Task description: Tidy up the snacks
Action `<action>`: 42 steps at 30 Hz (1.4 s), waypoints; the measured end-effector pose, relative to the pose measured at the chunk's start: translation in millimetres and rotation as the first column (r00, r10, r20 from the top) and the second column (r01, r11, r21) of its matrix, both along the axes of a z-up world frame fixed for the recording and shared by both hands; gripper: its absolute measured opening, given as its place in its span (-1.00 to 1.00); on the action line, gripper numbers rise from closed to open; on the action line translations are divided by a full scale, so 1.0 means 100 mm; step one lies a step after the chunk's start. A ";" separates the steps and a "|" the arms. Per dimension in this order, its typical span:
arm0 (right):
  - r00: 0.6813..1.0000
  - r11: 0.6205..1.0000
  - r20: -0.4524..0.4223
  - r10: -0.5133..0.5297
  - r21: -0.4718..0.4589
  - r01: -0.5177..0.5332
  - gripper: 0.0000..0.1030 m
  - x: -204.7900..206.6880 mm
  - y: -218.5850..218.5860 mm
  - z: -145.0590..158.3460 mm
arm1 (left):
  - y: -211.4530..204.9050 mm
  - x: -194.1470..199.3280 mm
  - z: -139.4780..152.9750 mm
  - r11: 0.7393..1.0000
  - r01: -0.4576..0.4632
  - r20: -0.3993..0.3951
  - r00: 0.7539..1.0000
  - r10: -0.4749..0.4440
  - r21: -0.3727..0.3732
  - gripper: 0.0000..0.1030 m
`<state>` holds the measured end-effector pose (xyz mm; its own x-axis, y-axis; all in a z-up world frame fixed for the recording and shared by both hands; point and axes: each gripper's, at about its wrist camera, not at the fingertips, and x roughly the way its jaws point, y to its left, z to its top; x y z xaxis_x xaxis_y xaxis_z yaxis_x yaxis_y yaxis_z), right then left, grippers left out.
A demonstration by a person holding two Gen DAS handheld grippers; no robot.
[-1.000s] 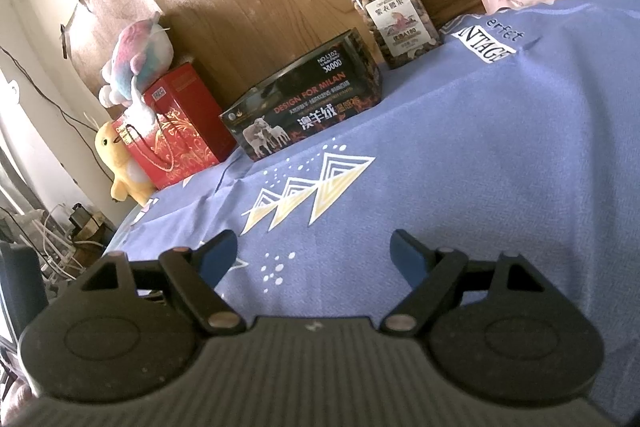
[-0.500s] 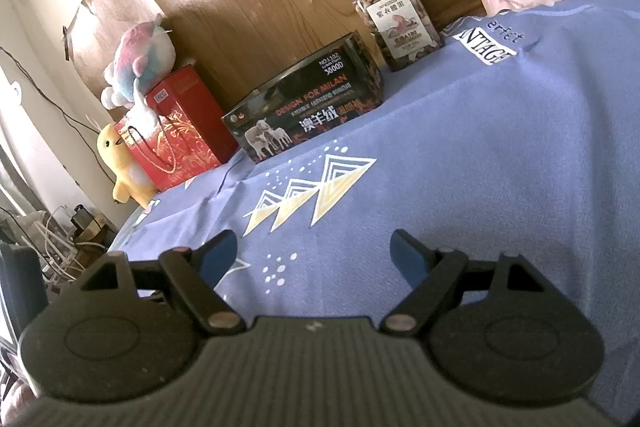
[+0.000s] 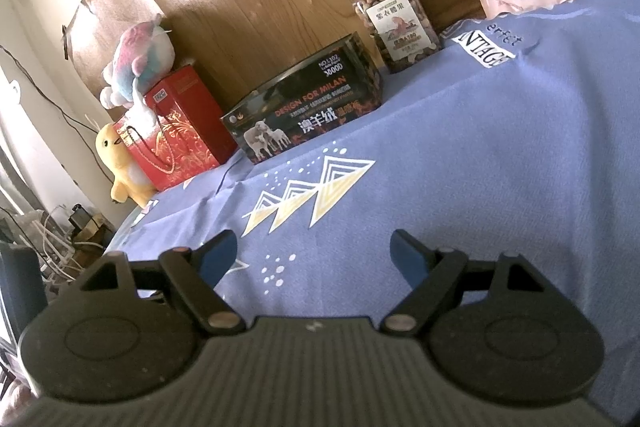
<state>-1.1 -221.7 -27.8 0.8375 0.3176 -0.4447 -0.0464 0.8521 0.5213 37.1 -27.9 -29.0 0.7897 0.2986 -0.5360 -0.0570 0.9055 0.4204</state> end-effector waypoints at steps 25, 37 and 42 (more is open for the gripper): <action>1.000 1.000 -0.008 -0.001 0.005 0.001 0.67 0.00 -0.01 -0.01 | 0.04 0.03 0.01 0.999 -0.014 0.027 1.000 0.013 0.044 1.00; 1.000 1.000 -0.008 -0.002 0.006 0.002 0.67 0.00 0.00 -0.01 | 0.04 0.04 0.00 0.998 -0.012 0.029 1.000 0.011 0.054 1.00; 1.000 1.000 -0.008 -0.001 0.007 0.001 0.67 0.01 0.00 -0.02 | 0.04 0.04 0.00 0.998 -0.012 0.030 1.000 0.010 0.060 1.00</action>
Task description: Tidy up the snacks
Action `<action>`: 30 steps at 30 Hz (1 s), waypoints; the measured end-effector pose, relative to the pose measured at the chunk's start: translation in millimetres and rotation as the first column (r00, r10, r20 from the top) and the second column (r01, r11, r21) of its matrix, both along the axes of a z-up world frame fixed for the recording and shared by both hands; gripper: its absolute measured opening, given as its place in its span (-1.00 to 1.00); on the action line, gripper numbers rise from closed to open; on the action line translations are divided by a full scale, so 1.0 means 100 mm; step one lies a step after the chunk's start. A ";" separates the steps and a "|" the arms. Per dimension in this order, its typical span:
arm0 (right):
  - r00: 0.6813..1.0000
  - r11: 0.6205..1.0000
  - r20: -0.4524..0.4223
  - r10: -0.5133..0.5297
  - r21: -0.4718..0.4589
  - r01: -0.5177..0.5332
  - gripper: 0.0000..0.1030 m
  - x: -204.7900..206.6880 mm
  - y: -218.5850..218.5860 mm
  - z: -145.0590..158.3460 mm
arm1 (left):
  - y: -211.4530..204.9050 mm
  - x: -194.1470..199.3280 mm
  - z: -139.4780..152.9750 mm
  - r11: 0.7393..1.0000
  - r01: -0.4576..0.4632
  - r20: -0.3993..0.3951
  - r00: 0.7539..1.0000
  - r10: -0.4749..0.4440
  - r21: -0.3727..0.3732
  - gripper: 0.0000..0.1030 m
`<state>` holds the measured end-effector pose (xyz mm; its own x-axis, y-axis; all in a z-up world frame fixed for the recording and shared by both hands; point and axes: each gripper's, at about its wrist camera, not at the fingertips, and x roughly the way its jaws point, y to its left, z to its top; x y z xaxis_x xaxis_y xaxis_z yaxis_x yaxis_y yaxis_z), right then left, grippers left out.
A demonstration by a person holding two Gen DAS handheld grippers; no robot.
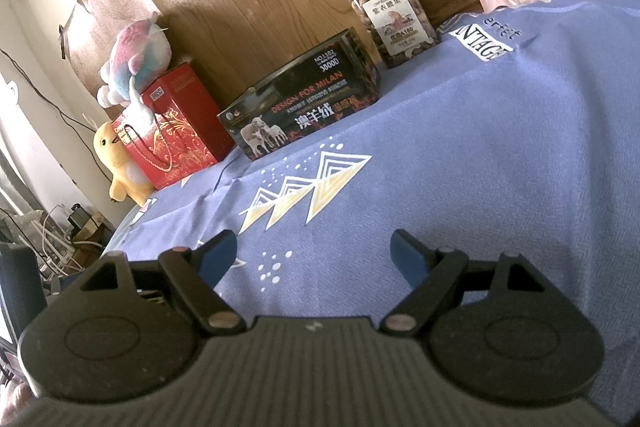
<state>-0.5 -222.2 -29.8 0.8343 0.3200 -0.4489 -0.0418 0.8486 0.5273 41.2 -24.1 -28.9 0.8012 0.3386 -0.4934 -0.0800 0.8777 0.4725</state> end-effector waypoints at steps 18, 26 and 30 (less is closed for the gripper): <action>1.000 1.000 0.000 -0.001 0.001 0.001 0.67 0.00 0.00 0.00 | 0.00 0.01 0.00 1.000 0.001 0.002 1.000 -0.001 0.009 1.00; 1.000 1.000 -0.003 -0.001 0.004 0.001 0.67 0.01 -0.01 -0.01 | 0.00 0.01 0.01 1.000 0.003 0.000 1.000 -0.003 0.009 1.00; 1.000 1.000 -0.002 -0.002 0.004 0.002 0.67 0.01 -0.01 -0.01 | -0.01 0.01 0.02 1.000 0.006 0.002 1.000 -0.006 0.008 1.00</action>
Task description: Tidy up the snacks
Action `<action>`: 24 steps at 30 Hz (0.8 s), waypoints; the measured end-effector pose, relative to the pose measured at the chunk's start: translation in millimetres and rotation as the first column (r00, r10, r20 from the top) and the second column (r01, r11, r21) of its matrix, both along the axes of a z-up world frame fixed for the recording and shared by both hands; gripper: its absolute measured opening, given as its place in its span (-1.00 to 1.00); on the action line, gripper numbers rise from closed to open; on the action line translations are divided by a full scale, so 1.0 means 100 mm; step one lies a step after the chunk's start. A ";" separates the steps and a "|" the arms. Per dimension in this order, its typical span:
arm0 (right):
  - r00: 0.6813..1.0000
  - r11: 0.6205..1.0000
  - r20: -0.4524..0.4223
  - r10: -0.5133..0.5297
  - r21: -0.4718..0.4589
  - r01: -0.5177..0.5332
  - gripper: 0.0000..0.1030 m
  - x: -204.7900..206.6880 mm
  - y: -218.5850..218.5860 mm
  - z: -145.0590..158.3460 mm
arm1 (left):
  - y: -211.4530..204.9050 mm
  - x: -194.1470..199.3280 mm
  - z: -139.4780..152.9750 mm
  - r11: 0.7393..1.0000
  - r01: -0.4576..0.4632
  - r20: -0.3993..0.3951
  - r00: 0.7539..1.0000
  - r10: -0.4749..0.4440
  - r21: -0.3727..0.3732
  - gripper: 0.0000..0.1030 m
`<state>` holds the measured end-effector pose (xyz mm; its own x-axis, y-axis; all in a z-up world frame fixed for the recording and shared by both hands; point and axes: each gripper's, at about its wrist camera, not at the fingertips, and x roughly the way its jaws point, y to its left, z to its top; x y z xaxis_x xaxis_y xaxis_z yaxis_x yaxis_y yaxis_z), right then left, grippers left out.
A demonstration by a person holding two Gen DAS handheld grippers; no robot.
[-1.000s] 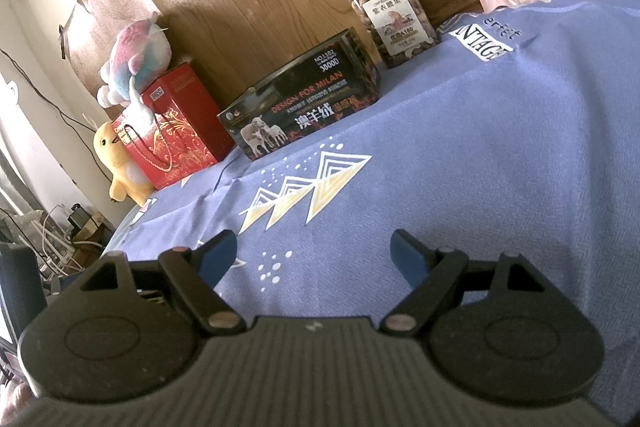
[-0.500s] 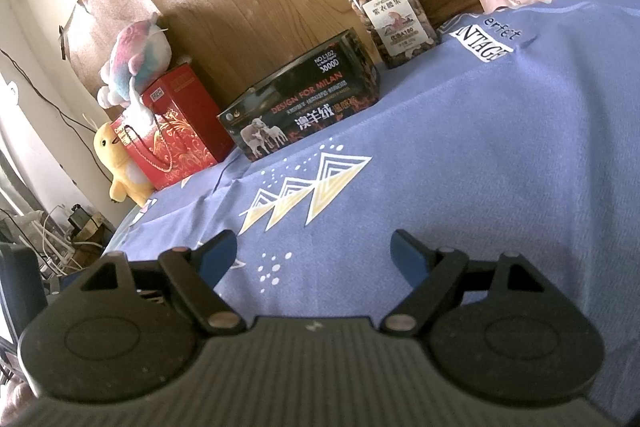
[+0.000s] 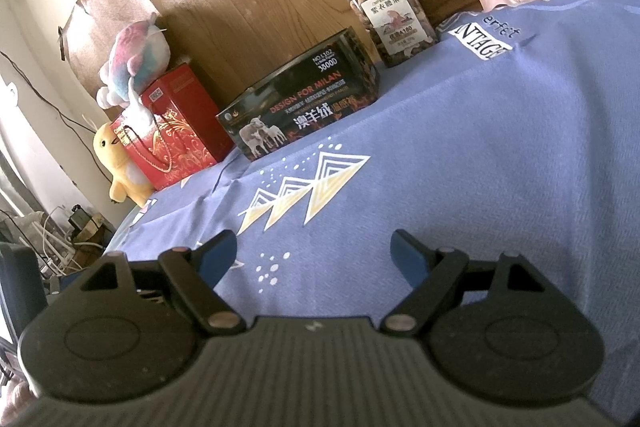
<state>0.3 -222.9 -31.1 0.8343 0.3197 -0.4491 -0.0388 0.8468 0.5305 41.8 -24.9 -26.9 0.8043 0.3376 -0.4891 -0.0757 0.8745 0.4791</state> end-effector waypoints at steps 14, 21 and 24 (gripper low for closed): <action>1.000 1.000 0.029 -0.011 -0.013 0.011 0.67 -0.03 0.00 0.02 | -0.02 -0.02 0.01 1.000 0.016 0.008 1.000 -0.015 -0.009 1.00; 1.000 1.000 0.027 -0.013 -0.011 0.013 0.67 -0.03 -0.01 0.02 | -0.05 -0.03 0.02 0.999 0.029 0.002 1.000 -0.029 -0.021 1.00; 1.000 1.000 0.029 -0.012 -0.011 0.013 0.67 -0.03 -0.01 0.02 | -0.07 -0.03 0.04 0.999 0.041 -0.009 0.999 -0.041 -0.036 1.00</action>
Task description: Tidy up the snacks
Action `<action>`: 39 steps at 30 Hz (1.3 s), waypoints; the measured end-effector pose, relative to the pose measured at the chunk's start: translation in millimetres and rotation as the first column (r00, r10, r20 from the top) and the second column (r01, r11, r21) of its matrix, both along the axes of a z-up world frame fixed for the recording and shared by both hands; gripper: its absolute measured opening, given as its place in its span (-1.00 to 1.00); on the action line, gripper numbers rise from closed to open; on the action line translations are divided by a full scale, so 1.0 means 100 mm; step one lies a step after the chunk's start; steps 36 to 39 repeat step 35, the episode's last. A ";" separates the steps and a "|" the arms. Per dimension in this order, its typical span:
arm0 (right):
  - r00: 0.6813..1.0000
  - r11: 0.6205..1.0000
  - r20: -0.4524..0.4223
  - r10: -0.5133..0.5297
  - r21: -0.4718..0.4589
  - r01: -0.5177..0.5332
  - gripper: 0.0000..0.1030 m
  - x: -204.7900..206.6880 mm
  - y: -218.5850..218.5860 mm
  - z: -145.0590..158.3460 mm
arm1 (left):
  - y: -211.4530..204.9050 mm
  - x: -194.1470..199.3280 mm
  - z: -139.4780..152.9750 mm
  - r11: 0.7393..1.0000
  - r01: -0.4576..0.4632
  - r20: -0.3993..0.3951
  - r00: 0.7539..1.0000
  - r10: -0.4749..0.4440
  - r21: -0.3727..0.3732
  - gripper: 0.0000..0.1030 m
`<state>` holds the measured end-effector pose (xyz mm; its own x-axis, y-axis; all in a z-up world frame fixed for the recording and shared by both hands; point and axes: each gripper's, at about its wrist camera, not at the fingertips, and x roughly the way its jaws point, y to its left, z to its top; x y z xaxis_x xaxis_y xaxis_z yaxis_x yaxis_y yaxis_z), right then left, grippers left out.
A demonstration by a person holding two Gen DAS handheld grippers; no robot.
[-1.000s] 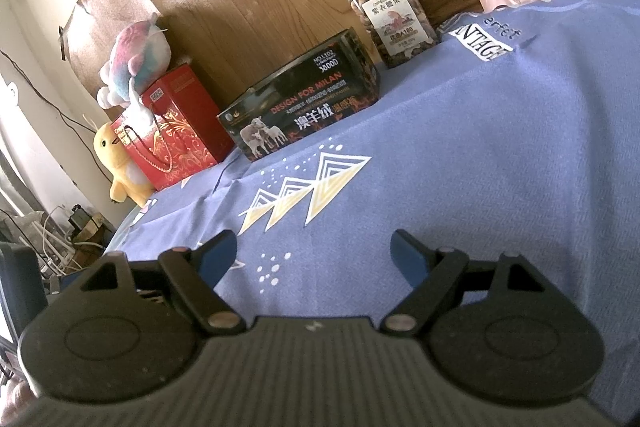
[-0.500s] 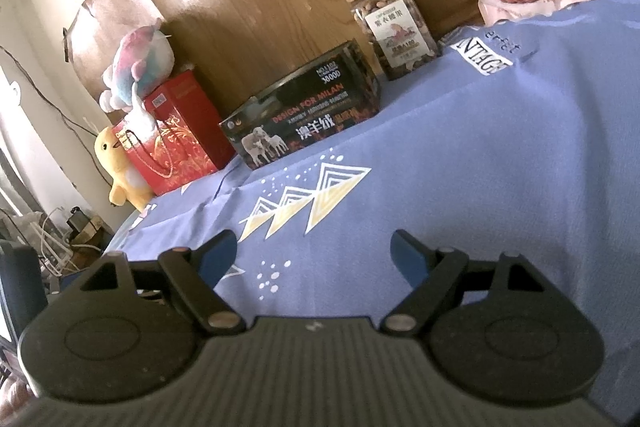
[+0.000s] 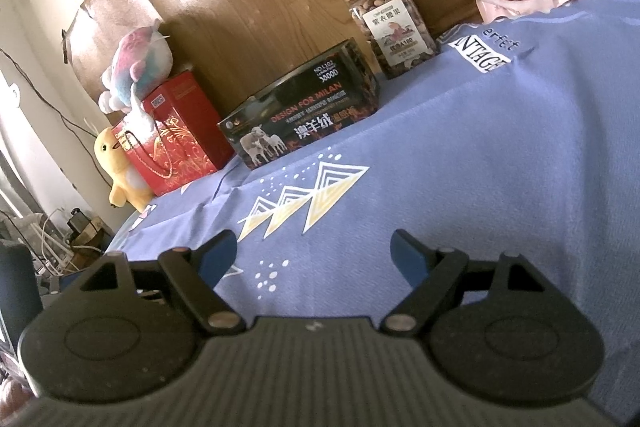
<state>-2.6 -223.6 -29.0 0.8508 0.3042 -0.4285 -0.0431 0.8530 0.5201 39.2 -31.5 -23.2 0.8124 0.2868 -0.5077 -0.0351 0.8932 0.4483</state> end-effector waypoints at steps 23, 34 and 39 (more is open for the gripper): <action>0.995 0.997 0.058 -0.083 -0.001 0.084 0.67 -0.08 -0.22 0.13 | -0.36 0.25 0.21 0.986 0.116 -0.079 0.989 -0.126 -0.119 1.00; 0.993 0.995 0.064 -0.096 -0.010 0.097 0.67 -0.09 -0.26 0.14 | -0.39 0.32 0.23 0.969 0.147 -0.103 0.980 -0.169 -0.197 1.00; 0.993 0.995 0.066 -0.095 -0.015 0.096 0.68 -0.10 -0.25 0.14 | -0.38 0.31 0.23 0.967 0.153 -0.098 0.979 -0.176 -0.203 1.00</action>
